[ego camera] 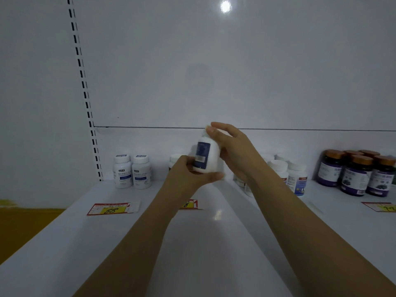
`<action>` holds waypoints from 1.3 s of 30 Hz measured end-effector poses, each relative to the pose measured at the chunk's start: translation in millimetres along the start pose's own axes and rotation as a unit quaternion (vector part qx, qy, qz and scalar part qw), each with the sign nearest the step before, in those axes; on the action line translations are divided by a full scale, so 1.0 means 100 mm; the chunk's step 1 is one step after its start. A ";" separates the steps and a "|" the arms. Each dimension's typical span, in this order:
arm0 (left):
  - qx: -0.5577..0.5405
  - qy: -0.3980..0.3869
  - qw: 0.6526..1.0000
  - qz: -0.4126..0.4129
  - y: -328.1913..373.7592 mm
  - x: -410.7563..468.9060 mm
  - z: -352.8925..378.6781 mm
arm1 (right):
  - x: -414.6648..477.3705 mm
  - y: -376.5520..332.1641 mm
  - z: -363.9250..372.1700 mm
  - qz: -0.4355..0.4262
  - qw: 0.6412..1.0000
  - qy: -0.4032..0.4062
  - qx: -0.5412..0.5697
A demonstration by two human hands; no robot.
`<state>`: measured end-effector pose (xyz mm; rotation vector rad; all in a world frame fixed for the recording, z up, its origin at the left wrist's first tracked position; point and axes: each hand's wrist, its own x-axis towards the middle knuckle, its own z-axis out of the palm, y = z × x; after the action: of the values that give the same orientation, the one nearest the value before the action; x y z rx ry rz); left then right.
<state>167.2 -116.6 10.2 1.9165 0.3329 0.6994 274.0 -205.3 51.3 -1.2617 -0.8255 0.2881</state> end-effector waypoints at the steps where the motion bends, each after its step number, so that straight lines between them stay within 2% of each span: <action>1: -0.026 -0.024 0.999 -0.014 0.00 0.00 -0.01 | 0.01 -0.01 -0.03 0.008 0.999 -0.002 0.032; 4: -0.026 -0.068 0.997 -0.018 0.00 0.00 -0.02 | 0.00 -0.01 -0.07 0.017 0.996 -0.030 0.077; 6: -0.021 -0.056 0.998 -0.004 -0.01 0.01 -0.02 | -0.01 0.02 -0.06 0.017 0.996 -0.052 0.077; 11: 0.013 0.019 1.000 0.012 -0.01 0.01 -0.04 | -0.03 0.04 -0.02 0.009 0.997 -0.055 -0.056; 19: 0.039 -0.010 0.999 0.031 0.01 -0.02 -0.03 | -0.04 0.02 -0.09 0.028 0.996 -0.077 0.021; 32: 0.047 0.034 0.998 0.031 0.01 -0.01 -0.03 | -0.07 0.00 -0.08 0.033 0.993 -0.113 -0.012; 36: 0.045 0.034 0.998 0.041 0.00 -0.01 -0.03 | -0.10 -0.01 -0.06 0.010 0.993 -0.109 -0.034; 39: 0.027 0.092 0.991 0.097 -0.03 0.02 -0.05 | -0.17 -0.11 0.00 -0.086 0.988 -0.088 -0.095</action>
<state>165.8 -111.1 9.9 1.9571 0.2843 1.0091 260.2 -219.0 54.9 -1.3452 -1.1285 0.1870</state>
